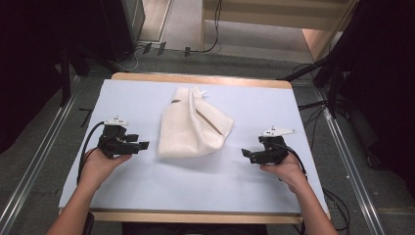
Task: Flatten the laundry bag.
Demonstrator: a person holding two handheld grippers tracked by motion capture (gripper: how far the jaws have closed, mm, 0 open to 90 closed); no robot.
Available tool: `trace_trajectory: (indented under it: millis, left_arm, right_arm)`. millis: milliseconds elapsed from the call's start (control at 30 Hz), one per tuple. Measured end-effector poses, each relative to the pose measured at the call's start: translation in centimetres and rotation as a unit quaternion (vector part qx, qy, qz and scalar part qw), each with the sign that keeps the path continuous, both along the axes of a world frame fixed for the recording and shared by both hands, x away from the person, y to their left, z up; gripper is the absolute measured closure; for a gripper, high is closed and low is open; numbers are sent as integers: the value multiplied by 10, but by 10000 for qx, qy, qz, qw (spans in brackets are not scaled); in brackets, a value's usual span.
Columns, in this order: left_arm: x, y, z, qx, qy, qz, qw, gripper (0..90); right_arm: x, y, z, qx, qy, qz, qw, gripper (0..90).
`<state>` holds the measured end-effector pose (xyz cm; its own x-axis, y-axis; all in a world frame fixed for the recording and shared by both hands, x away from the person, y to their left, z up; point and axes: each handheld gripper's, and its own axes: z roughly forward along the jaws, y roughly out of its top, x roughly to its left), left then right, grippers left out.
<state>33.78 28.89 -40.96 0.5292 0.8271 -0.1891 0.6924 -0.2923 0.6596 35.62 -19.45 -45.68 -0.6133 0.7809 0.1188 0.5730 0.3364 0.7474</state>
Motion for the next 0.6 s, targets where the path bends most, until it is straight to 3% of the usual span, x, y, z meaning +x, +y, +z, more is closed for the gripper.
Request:
trace_trajectory:
  millis: [100,200,233,267,333,433,600]
  left_arm:
    - [1,3,0,-80,92,32,9999,408]
    - [1,2,0,-53,119,56,9999,394]
    - [1,2,0,-110,198,73,9997,382]
    - [0,3,2,-375,345,91,9987,381]
    - [-1,1,5,-340,264,58,9991,378]
    - [-1,-1,6,-233,135,-41,9996,385]
    - [1,-6,7,-222,138,-122,9996,390]
  right_arm:
    - [0,0,0,-150,-38,-6,9999,142]
    - [0,1,0,-113,-12,-61,9999,207]
    - [-1,1,2,-48,-5,-35,10000,265]
    - [-2,1,3,-69,-30,-54,10000,287]
    - [-2,-1,6,-19,-91,-69,9999,368]
    - [-4,-4,8,30,-123,-212,9997,419]
    - [-5,-7,9,77,-106,-206,9997,478]
